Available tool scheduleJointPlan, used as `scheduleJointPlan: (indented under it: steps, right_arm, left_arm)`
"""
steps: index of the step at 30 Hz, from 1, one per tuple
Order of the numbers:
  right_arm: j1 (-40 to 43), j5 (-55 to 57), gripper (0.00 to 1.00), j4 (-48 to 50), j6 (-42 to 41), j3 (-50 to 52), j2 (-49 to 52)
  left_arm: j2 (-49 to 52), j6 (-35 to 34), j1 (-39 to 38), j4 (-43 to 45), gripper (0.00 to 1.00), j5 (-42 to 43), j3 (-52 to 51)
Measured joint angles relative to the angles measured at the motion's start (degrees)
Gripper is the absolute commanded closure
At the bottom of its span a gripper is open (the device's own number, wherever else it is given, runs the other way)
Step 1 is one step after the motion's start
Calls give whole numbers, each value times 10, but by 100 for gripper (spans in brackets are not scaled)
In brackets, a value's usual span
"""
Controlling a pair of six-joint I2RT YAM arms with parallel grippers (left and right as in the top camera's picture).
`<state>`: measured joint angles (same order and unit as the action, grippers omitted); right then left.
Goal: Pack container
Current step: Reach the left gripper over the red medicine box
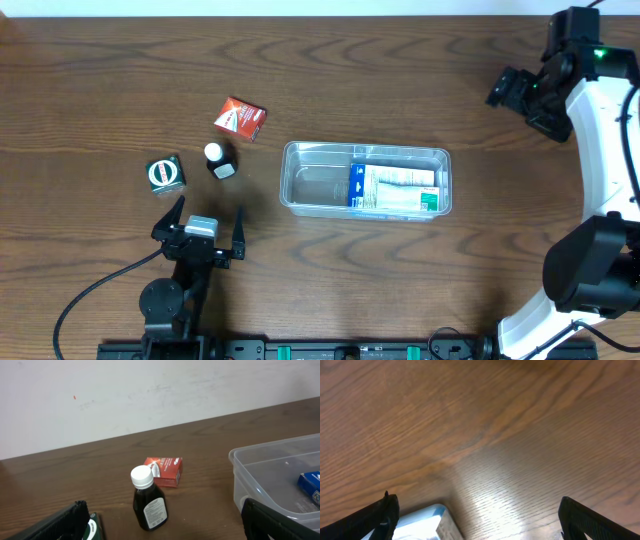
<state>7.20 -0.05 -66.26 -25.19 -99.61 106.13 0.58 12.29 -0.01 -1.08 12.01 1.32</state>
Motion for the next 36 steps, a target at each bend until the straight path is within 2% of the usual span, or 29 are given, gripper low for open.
scheduleJointPlan:
  steps: [11, 16, 19, 23, 31, 36]
  right_arm:
    - [5, 0, 1, 0, 0, 0, 0]
    - [5, 0, 1, 0, 0, 0, 0]
    - [5, 0, 1, -1, 0, 0, 0]
    - [5, -1, 1, -2, 0, -1, 0]
    - [5, -1, 1, -2, 0, -1, 0]
    - [5, -1, 1, -1, 0, -1, 0]
  left_arm:
    - [0, -30, 0, 0, 2, 6, 1]
    - [33, -64, 0, -54, 2, 10, 33]
    - [97, -77, 5, -91, 2, 0, 90]
    - [236, -86, 29, -162, 2, -10, 225]
    - [524, -93, 78, -378, 2, -18, 478]
    - [618, -93, 79, -433, 2, -18, 560]
